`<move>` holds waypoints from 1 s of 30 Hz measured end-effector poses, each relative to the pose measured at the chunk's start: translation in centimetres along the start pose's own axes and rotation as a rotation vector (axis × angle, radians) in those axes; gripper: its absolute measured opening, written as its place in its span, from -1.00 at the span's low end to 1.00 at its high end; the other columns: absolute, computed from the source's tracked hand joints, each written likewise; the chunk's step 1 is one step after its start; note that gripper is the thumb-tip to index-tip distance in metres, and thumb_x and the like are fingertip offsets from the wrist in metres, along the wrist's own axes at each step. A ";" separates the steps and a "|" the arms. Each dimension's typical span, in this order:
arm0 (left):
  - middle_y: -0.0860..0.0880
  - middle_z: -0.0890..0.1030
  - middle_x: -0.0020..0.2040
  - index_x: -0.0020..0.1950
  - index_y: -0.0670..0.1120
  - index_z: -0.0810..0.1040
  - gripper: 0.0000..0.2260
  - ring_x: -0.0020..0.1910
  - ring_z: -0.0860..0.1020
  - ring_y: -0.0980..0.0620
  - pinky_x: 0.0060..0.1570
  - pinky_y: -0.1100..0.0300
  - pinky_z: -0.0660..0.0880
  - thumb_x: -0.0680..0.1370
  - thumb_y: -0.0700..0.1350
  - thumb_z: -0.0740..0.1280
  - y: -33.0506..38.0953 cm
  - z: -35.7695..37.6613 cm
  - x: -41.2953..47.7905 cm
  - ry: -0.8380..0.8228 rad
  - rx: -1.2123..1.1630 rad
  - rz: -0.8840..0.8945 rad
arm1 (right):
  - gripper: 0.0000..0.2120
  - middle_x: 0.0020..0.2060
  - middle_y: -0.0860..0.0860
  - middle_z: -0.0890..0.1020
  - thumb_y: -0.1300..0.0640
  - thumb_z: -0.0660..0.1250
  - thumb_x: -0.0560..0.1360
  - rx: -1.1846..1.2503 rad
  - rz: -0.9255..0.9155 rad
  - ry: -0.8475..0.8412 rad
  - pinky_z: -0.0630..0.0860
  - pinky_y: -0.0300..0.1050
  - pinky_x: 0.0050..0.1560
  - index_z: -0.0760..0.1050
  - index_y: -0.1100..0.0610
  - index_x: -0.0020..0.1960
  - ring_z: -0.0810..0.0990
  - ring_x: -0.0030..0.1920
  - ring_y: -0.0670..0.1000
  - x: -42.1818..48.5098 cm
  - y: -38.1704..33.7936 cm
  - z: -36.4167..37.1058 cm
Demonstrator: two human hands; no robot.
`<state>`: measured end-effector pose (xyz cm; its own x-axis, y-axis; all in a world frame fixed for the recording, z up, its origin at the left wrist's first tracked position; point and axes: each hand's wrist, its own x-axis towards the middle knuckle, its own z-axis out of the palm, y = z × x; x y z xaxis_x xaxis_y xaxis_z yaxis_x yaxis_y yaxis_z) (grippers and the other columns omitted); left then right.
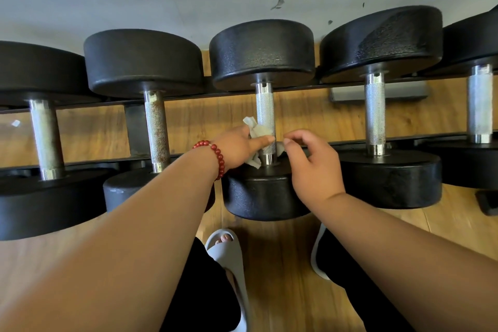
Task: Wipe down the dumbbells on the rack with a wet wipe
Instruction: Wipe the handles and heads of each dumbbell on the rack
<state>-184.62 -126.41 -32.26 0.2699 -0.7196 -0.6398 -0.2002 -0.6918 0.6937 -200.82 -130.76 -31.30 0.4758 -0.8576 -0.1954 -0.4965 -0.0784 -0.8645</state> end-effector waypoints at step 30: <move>-0.16 0.65 0.14 0.29 -0.14 0.51 -0.52 0.12 0.64 -0.09 0.19 -0.04 0.54 0.56 0.19 0.24 0.0 -0.7 -0.6 -0.047 -0.725 -0.068 | -0.85 -0.10 -0.08 0.61 0.05 0.25 0.58 0.065 -0.007 -0.010 0.52 -0.05 0.06 0.59 0.04 -0.04 0.56 -0.03 -0.09 0.1 0.5 0.0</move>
<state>-184.11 -125.95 -31.60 0.2151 -0.6893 -0.6918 0.4939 -0.5343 0.6860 -201.00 -130.86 -31.75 0.4865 -0.8520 -0.1937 -0.4454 -0.0511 -0.8939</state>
